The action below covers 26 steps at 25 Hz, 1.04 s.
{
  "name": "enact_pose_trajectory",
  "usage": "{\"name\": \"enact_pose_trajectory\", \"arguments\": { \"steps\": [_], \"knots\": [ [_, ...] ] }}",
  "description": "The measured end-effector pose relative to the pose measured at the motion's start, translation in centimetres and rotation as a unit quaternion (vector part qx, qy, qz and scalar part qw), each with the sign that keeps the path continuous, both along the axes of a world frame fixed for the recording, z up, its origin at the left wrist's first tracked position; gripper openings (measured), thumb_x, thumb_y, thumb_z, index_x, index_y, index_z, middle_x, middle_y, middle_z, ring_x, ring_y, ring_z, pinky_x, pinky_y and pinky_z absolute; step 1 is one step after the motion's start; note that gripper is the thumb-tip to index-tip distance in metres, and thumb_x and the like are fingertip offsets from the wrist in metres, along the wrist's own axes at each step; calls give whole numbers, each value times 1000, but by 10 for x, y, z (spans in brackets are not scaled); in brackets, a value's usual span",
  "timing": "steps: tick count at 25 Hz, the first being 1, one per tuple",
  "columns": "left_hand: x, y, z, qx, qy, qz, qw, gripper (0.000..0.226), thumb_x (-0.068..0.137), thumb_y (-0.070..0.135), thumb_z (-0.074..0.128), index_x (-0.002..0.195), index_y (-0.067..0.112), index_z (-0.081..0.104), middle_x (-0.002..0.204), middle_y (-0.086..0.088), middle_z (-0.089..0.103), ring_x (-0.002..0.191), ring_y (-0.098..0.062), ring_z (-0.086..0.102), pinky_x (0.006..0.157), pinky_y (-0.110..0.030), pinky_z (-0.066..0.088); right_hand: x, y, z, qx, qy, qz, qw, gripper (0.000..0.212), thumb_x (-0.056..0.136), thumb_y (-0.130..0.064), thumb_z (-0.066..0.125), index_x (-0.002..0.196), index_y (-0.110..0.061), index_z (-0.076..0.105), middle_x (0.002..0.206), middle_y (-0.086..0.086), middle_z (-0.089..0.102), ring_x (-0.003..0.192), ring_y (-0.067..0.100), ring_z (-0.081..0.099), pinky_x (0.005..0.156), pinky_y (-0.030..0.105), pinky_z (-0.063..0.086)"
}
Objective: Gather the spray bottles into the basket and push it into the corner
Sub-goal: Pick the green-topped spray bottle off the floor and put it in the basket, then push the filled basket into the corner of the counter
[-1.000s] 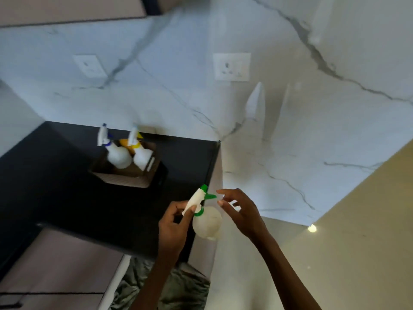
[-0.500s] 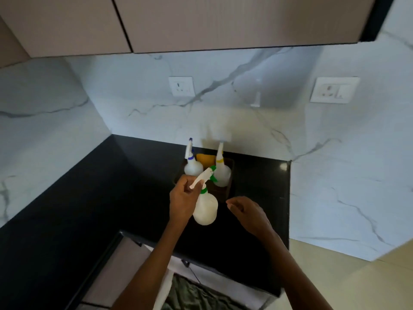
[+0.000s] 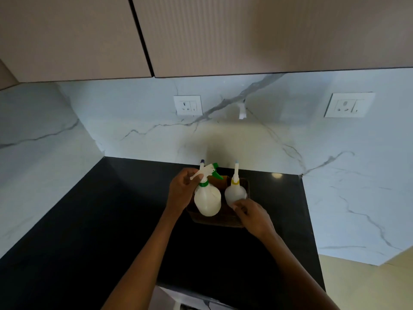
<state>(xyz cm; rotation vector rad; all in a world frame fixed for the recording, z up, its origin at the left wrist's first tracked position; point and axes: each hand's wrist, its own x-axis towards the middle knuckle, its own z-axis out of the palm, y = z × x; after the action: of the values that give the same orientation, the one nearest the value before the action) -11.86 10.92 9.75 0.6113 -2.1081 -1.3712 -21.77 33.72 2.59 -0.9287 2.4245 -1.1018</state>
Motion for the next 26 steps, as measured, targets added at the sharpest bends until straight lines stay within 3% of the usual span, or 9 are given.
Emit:
{"name": "enact_pose_trajectory", "arguments": {
  "steps": [4,8,11,14,17,22,26],
  "knots": [
    [-23,-7,-17,30,-11,-58,998,12,91,24,72,93,35,66,98,8,73,93,-12,71,79,-27,61,-13,-15,-18,21,60,-46,997,20,101,-37,55,116,-33,67,119,-8,65,104,8,54,83,28,48],
    [-34,-6,-41,29,-49,-80,995,11,91,27,71,95,35,66,106,8,70,103,-20,69,88,-36,58,-17,-16,-32,86,96,-37,991,21,101,-41,52,115,-33,64,123,-4,64,114,20,55,90,35,47],
    [-34,-6,-58,12,-86,-100,991,9,93,26,69,100,32,67,107,9,68,98,-12,67,83,-30,56,-14,-11,-44,148,102,-22,983,33,99,-48,52,128,-32,59,132,-2,60,123,24,52,101,43,46],
    [-30,-9,-67,-2,-133,-141,981,13,96,25,66,102,36,65,105,14,66,92,-1,65,74,-15,52,-12,-10,-51,144,92,-16,985,36,101,-48,50,129,-28,60,130,1,59,118,21,53,99,40,49],
    [-30,-14,-69,-5,-172,-143,975,17,96,26,65,113,23,65,111,4,66,98,-12,64,80,-23,53,-8,-10,-52,114,68,-22,991,33,102,-44,51,127,-25,61,126,2,57,113,18,53,95,37,51],
    [-35,-15,-67,-2,-176,-135,975,23,95,24,67,117,17,68,118,-2,68,110,-20,64,94,-37,53,-4,-11,-47,107,56,-36,992,37,101,-43,53,131,-22,59,131,3,53,118,20,53,96,36,52],
    [-26,-15,-70,-24,-190,-126,973,31,99,21,60,130,19,62,130,-6,65,115,-19,62,91,-27,51,3,-8,-47,109,52,-31,992,44,100,-44,56,137,-20,54,144,4,41,124,22,52,101,41,52]
  ]
}}
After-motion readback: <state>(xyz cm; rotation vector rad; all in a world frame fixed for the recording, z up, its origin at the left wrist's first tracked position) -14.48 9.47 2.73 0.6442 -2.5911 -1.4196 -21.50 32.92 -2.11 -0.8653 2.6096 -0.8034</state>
